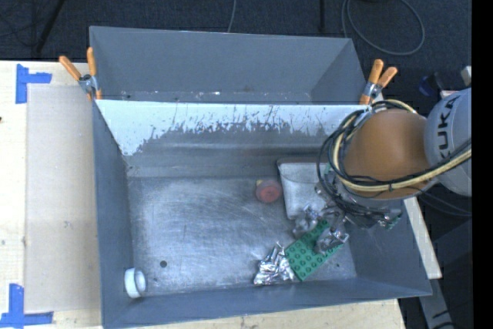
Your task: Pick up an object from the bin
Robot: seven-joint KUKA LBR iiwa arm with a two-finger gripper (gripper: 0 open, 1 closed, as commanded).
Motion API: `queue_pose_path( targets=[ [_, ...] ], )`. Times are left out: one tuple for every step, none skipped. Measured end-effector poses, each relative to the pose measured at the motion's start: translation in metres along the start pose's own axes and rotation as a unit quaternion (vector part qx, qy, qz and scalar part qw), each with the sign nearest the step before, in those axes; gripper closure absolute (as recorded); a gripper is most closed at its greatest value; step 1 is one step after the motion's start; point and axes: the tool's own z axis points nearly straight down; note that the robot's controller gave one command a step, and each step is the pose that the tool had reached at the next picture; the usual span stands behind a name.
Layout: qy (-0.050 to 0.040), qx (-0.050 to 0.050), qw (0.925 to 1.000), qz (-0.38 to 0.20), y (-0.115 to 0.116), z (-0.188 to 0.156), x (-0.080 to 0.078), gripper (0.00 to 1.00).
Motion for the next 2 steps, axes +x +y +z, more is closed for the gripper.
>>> queue_pose_path(
  targets=[
    [-0.0011, 0.001, 0.9966, -0.082, 0.0027, -0.1514, -0.0035, 1.00],
    [0.0008, -0.002, 0.9968, -0.080, 0.0031, -0.1468, -0.0017, 0.00]
  ],
)
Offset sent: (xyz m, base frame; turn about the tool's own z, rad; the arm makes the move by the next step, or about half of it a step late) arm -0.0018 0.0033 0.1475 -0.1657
